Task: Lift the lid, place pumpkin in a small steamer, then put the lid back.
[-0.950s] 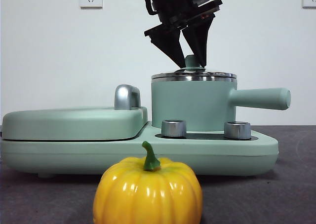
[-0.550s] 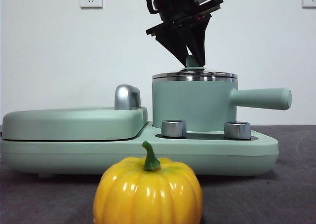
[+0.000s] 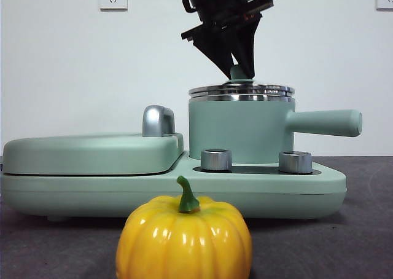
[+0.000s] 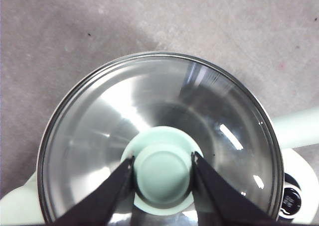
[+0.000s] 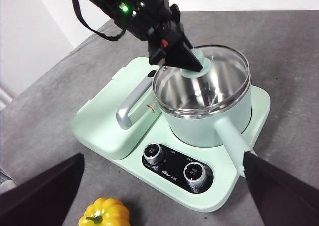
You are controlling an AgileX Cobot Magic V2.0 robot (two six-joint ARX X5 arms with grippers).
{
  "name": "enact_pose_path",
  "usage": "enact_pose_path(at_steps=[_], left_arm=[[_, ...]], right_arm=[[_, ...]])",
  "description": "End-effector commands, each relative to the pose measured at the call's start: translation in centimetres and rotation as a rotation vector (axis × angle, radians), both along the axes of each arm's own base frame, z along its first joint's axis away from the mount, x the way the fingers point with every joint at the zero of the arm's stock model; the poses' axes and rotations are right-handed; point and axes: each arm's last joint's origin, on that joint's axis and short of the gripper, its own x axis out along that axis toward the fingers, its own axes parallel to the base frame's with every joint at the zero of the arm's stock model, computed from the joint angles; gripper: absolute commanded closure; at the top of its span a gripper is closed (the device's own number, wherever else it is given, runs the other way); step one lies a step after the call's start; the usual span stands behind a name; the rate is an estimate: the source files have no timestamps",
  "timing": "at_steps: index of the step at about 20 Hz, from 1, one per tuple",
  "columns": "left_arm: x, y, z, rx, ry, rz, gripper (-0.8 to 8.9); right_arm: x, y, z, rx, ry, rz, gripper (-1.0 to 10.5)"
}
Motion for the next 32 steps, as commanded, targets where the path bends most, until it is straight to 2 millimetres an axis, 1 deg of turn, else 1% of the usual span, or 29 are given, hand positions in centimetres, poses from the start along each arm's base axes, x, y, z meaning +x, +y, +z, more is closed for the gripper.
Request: enact_pose_path(at_steps=[1, 4, 9, 13, 16, 18, 20, 23, 25, 27, 29, 31, 32], left_arm=[[-0.1, -0.4, 1.3, -0.038, -0.032, -0.001, 8.04], [-0.4, -0.1, 1.8, -0.038, -0.027, 0.005, 8.04], [-0.6, 0.5, 1.5, 0.009, 0.031, 0.02, 8.04], [-0.3, 1.7, 1.8, 0.013, 0.051, 0.06, 8.04], [-0.2, 2.9, 2.9, -0.005, 0.031, 0.082, 8.04], [-0.3, 4.0, 4.1, -0.025, 0.009, 0.099, 8.04], [-0.4, 5.2, 5.3, -0.044, -0.013, 0.119, 8.04], [-0.7, 7.3, 7.2, -0.071, -0.047, 0.155, 8.04], [-0.9, 8.6, 8.2, -0.085, -0.067, 0.179, 8.04], [-1.0, 10.1, 9.0, -0.09, -0.075, 0.208, 8.04], [-1.0, 11.5, 9.7, -0.097, -0.087, 0.24, 8.04], [-0.8, 12.9, 10.2, -0.104, -0.101, 0.274, 8.04], [-0.5, 13.6, 10.4, -0.106, -0.106, 0.294, 8.04]], right_arm=[[0.0, 0.0, 0.4, -0.004, -0.025, 0.007, 4.4], [0.0, 0.0, 0.4, -0.004, -0.024, 0.007, 4.4], [0.0, 0.0, 0.4, -0.004, -0.024, 0.007, 4.4], [0.0, 0.0, 0.4, -0.004, -0.024, 0.006, 4.4], [0.0, 0.0, 0.4, -0.004, -0.023, 0.005, 4.4], [0.2, 0.0, 0.4, 0.003, -0.008, 0.003, 4.4], [0.7, 0.1, 0.0, 0.023, 0.061, -0.006, 4.4], [1.9, 0.6, -0.9, 0.023, 0.191, 0.029, 4.4], [2.9, 1.5, -1.3, 0.029, 0.267, 0.081, 4.4], [4.0, 2.9, -2.0, 0.021, 0.355, 0.148, 4.4], [5.1, 4.9, -3.0, -0.032, 0.445, 0.208, 4.4], [5.7, 7.4, -4.1, -0.11, 0.507, 0.259, 4.4], [5.9, 9.1, -4.7, -0.16, 0.529, 0.282, 4.4]])
